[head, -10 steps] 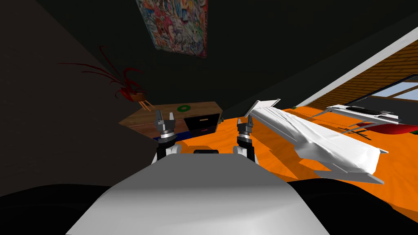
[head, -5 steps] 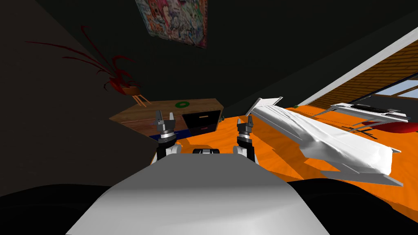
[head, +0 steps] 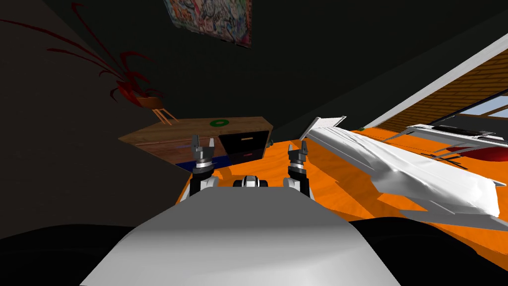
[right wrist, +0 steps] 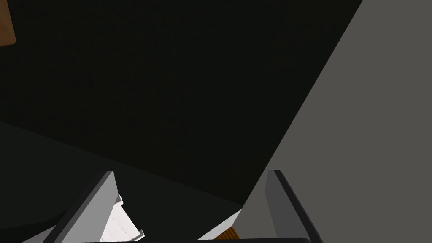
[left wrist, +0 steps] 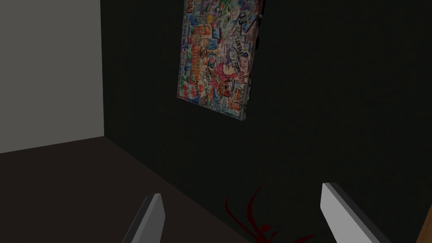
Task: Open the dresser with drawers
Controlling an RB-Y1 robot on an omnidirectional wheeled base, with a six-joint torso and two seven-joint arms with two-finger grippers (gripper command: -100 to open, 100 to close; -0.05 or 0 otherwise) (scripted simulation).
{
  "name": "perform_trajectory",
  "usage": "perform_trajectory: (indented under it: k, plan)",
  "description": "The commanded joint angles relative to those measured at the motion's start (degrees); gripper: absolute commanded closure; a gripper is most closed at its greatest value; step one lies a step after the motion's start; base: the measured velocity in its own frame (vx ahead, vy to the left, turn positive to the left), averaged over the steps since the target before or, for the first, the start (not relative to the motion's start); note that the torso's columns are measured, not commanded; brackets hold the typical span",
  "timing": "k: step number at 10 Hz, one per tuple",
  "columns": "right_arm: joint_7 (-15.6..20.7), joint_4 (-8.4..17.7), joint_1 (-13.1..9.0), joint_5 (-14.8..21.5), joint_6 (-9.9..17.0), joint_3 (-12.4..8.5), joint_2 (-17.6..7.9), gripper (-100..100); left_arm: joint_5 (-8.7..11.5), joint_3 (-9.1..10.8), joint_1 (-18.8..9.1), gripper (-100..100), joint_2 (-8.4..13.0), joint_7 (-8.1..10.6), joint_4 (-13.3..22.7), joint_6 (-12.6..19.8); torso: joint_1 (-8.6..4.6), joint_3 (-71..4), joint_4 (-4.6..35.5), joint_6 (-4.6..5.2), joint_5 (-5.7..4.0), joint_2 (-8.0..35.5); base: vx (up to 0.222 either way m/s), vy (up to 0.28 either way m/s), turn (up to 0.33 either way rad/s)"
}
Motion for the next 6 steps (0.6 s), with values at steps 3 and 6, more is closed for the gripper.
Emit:
perform_trajectory:
  k: [3, 6]
  plan:
    - [0.0, 0.0, 0.0, 0.0, 0.0, 0.0, 0.0, 0, 0.5, 0.35, -1.4, -100, 5.9, 0.03, 5.9, 0.5, 0.01, 0.0, 0.1, 0.00, 0.00, 0.2, 0.071, -0.045, 0.009]
    - [0.0, 0.0, 0.0, 0.0, 0.0, 0.0, 0.0, 0, 0.8, 0.67, -2.4, -100, 7.1, 0.09, 10.0, 0.9, 0.03, 0.0, 0.1, 0.00, 0.01, 0.2, 0.080, -0.047, 0.009]
